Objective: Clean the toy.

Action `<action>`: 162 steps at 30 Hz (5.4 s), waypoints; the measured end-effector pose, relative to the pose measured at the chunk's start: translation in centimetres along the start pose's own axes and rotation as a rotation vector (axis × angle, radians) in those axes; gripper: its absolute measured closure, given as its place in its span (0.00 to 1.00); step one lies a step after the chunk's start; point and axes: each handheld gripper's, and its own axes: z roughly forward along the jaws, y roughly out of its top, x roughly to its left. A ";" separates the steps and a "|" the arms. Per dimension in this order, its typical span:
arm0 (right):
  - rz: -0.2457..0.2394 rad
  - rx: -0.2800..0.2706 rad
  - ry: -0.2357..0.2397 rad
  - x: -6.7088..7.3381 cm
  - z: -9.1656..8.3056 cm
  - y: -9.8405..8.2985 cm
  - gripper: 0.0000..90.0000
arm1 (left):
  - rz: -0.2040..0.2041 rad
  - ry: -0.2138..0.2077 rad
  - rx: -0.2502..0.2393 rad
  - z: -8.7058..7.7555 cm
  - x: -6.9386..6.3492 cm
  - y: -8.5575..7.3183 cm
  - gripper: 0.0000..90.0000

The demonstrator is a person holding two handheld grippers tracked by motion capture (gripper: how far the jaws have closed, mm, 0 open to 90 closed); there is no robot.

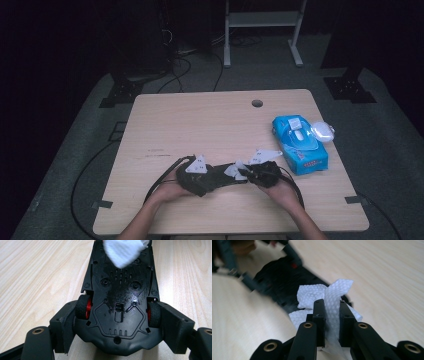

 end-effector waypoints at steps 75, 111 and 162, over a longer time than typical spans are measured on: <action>-0.112 0.033 0.088 2.9 4.5 4.5 0.89 | -0.002 -0.052 0.001 0.4 -0.2 0.3 0.27; -0.108 0.084 0.211 2.6 2.8 3.3 0.88 | 0.004 -0.051 0.004 0.5 -0.2 0.1 0.27; 0.045 0.034 0.220 -0.3 -0.7 -0.7 0.88 | -0.052 -0.062 -0.021 -0.1 0.5 -0.4 0.24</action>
